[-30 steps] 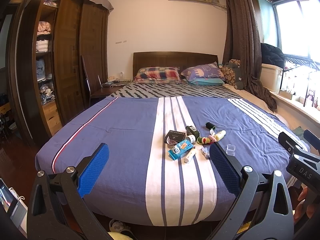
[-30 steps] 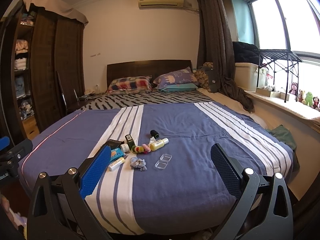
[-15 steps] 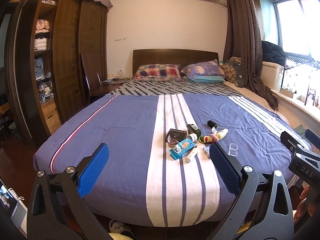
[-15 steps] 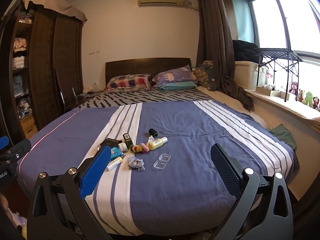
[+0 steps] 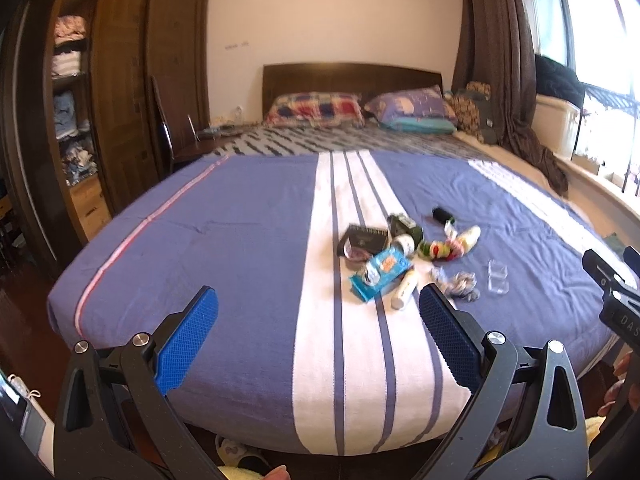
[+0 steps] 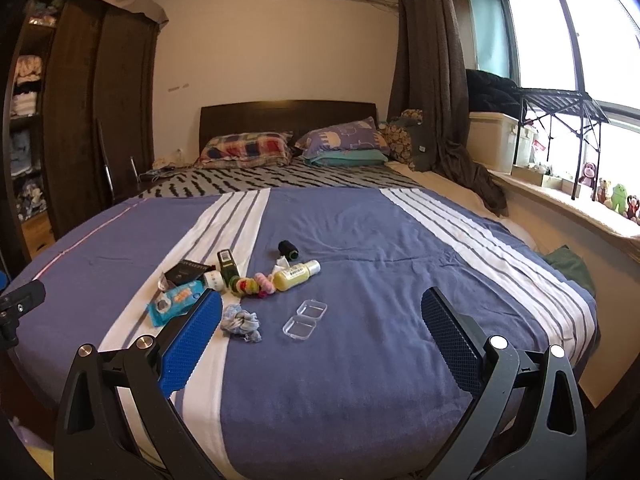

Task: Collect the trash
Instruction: 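Grasp the clear plastic box with the right tool while the left tool grasps the white-yellow tube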

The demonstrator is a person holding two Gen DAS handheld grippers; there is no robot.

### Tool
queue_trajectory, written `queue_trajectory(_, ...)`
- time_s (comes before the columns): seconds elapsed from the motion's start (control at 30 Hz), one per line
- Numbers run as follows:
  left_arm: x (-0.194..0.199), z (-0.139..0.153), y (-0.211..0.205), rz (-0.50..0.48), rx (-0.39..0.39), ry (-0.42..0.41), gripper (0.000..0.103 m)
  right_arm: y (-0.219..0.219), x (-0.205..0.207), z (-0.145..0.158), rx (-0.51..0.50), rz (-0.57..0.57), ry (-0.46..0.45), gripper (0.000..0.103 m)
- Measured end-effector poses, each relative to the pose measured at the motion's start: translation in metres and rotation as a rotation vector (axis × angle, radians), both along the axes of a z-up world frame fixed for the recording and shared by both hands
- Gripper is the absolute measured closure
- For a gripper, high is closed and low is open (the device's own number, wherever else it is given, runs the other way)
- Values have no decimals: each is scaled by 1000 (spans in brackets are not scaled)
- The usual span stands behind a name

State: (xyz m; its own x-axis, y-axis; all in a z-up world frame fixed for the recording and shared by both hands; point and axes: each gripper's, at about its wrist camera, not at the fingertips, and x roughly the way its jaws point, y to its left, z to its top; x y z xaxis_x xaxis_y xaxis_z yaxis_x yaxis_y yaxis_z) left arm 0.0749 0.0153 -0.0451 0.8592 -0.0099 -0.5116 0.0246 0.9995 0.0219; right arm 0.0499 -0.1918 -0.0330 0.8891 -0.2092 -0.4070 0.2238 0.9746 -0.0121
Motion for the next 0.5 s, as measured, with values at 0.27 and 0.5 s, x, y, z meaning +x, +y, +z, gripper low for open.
queue_trajectory(0.27,46,-53,-15,-88,-9,126,9,-17,50,-53,75,-36,185,3)
queue_trajectory(0.5,78,-92,-33,-217,-66,242,41,-23,85,-94,127,-35,282,3)
